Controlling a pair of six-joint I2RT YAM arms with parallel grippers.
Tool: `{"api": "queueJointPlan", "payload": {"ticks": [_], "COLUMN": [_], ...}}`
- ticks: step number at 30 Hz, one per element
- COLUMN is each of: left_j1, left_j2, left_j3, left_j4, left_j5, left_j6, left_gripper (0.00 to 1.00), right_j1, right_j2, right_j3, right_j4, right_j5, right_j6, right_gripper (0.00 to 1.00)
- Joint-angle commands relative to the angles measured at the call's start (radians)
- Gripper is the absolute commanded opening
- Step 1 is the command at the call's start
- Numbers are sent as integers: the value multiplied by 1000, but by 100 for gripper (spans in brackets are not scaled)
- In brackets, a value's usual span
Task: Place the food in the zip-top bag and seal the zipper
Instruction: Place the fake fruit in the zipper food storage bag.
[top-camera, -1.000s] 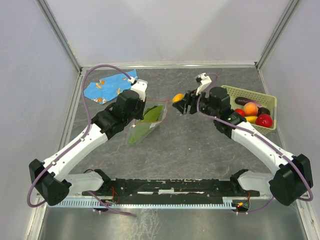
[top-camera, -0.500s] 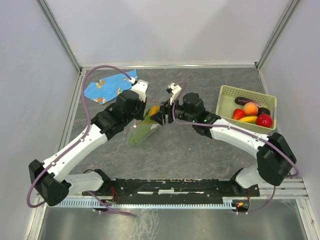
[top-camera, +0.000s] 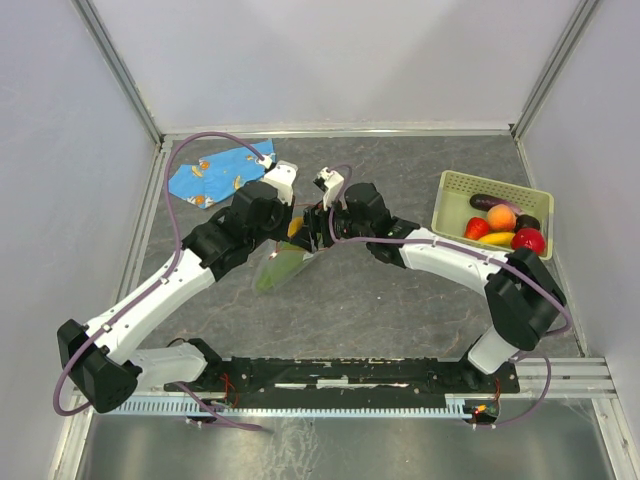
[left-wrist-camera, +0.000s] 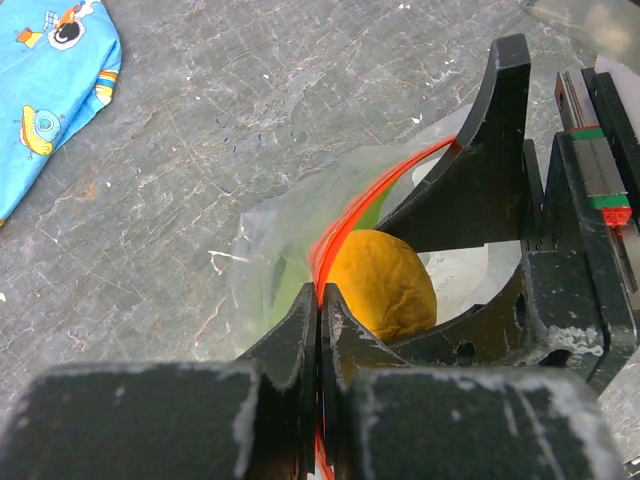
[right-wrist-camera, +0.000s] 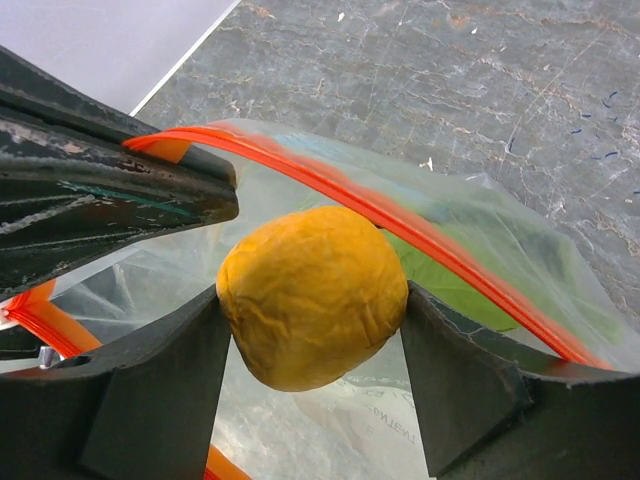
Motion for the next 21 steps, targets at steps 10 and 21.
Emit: {"api": "queueJointPlan", "payload": {"ticks": [10,21], "left_j1": [3,3], "left_j2": [-32,-39], "left_j3": [4,6], "left_j4": [60,56], "left_j5": [-8,-40], "left_j6": [-10,-10], "left_gripper": [3,3], "right_j1": [1,-37], "right_j2": [-33,-184], "right_j3": [62,100], "right_j4": [-41,-278], "right_j5": [51,140], "right_j6": [-4,-110], "right_gripper": [80,83]}}
